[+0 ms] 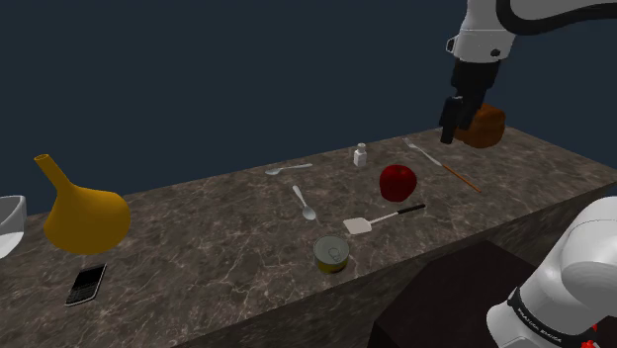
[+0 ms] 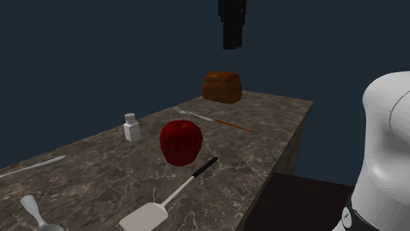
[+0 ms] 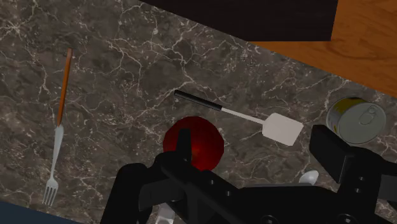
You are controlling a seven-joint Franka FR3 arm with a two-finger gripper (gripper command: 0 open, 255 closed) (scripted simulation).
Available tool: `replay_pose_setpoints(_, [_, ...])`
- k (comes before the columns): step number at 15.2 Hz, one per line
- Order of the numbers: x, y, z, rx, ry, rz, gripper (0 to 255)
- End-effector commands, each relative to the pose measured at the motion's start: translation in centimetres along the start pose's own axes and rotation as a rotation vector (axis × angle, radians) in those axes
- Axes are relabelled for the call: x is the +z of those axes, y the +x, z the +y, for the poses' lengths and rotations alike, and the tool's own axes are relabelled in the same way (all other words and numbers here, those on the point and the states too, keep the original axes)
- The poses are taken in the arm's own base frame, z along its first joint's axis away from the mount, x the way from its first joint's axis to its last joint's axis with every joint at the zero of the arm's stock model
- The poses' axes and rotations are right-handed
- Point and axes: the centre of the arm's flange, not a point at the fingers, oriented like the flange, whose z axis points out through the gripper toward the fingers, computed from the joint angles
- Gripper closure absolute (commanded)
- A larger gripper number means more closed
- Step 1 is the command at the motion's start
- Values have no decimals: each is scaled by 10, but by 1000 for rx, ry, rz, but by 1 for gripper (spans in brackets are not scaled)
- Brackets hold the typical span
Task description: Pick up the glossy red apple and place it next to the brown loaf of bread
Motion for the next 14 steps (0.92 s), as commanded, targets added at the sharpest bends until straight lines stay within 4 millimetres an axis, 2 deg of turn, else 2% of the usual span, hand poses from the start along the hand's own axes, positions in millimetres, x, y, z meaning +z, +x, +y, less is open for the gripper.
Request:
replay_pose_setpoints(1, [0,0,0,0,0,0,0])
replay_pose_setpoints(7, [67,11,21,-7,-12,185,0])
replay_pose_setpoints(14, [141,39,46,-14,-27,402,0])
